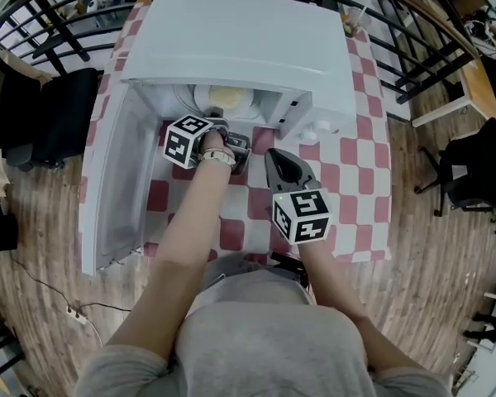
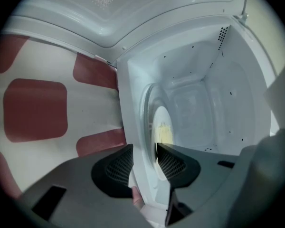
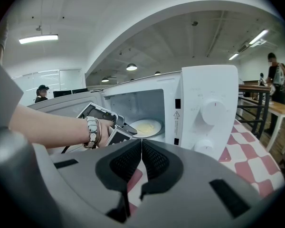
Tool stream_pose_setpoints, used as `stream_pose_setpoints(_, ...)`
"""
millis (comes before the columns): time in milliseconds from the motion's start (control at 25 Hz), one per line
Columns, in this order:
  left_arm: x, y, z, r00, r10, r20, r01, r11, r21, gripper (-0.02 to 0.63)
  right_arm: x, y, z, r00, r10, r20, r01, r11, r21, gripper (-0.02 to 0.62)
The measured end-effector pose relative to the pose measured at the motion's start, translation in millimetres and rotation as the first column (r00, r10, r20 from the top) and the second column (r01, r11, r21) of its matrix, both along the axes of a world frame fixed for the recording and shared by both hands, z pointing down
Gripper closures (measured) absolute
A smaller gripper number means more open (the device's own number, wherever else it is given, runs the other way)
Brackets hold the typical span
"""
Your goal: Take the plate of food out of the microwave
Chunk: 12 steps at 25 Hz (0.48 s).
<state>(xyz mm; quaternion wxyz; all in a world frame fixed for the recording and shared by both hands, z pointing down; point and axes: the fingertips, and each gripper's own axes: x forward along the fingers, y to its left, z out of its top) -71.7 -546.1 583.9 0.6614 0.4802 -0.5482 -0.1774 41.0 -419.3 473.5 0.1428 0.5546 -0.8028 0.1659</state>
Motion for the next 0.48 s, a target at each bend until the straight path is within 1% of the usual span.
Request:
stream_pose_setpoints(200, -0.5, 3.3, -3.8, 1.000, -0.005, -0.022, 0.005, 1.000, 0.004, 0.491, -1.8, 3.6, -0.9, 1.000, -0.002, -0.002, 0.002, 1.000, 0.003, 0.569)
stream_pose_setpoints(480, -1.7, 5.4, -5.6, 0.997, -0.021, -0.068, 0.021, 1.000, 0.007, 0.514, 0.0, 7.3, 1.1, 1.000, 0.006, -0.005, -0.006, 1.000, 0.002, 0.569)
